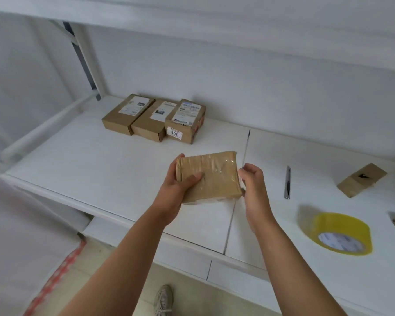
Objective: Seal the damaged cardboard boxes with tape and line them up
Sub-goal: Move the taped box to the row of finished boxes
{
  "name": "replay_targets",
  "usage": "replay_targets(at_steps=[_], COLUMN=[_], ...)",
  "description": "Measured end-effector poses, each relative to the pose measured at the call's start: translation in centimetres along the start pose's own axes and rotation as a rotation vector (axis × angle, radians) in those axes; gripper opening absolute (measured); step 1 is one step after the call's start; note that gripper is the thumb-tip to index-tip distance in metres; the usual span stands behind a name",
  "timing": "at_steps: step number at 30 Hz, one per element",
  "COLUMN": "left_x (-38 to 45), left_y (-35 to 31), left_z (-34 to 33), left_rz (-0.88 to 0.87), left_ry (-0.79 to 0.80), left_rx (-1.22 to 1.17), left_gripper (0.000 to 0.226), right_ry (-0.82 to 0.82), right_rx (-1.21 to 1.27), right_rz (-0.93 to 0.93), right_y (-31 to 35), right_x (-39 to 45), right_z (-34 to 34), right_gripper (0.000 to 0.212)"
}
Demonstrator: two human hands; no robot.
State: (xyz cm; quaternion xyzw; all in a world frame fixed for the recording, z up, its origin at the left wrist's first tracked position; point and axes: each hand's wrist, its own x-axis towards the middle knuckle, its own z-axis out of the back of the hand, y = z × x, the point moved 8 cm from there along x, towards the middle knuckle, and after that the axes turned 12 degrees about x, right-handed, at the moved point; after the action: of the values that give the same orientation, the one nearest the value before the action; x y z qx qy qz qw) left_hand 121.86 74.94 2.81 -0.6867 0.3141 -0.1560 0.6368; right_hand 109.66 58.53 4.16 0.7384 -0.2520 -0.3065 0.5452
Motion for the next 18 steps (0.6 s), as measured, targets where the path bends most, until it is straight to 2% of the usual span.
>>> replay_targets(at_steps=[2, 4, 8, 14, 16, 18], left_x=[1.8, 3.6, 6.8, 9.9, 10.5, 10.7], left_y=[-0.5, -1.0, -2.0, -2.0, -1.5, -0.9], left_z=[1.8, 2.7, 4.5, 5.3, 5.2, 4.9], left_rz=[-0.006, -0.010, -0.012, 0.031, 0.081, 0.170], left_ry=[-0.026, 0.009, 0.039, 0.140, 0.167, 0.213], left_rx=[-0.017, -0.001, 0.071, 0.136, 0.117, 0.060], left_gripper=[0.083, 0.077, 0.062, 0.061, 0.062, 0.058], right_ry=[0.065, 0.078, -0.051, -0.169, -0.229, -0.306], right_rx=[0.003, -0.012, 0.080, 0.035, 0.026, 0.130], right_rz=[-0.107, -0.130, -0.082, -0.088, -0.073, -0.038], right_y=[-1.8, -2.9, -3.6, -4.4, -4.4, -4.2], right_x=[0.2, 0.5, 2.3, 3.1, 3.3, 3.7], right_z=[-2.4, -4.7, -7.4, -8.3, -8.2, -8.0], right_gripper=[0.074, 0.072, 0.064, 0.072, 0.075, 0.071])
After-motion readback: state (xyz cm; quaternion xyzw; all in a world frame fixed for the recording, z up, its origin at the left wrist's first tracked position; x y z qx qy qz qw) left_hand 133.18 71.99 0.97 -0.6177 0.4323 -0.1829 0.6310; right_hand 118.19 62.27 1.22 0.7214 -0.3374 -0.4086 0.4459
